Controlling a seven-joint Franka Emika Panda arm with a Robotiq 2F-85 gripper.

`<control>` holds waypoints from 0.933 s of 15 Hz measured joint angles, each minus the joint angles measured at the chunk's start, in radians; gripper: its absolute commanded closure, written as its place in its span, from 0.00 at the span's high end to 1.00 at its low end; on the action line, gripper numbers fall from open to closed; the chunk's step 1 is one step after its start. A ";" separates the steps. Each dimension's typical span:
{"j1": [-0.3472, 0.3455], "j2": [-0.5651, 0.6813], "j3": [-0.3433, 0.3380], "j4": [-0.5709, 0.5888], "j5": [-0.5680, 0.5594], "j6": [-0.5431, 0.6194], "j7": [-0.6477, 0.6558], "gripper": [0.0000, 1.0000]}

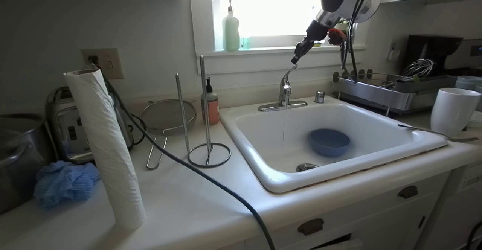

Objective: Close the tap faucet

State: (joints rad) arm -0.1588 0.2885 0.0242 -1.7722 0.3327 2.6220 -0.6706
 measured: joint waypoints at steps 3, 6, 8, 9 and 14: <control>-0.006 0.006 0.000 0.000 -0.001 -0.001 0.002 0.00; -0.009 0.011 0.000 0.000 -0.004 -0.020 0.009 0.00; -0.012 0.013 -0.001 -0.003 -0.005 -0.061 0.010 0.00; -0.013 0.014 -0.001 0.000 -0.005 -0.068 0.010 0.00; -0.011 0.014 -0.001 0.005 -0.026 -0.081 0.018 0.00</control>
State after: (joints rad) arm -0.1699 0.3021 0.0235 -1.7673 0.3063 2.5412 -0.6526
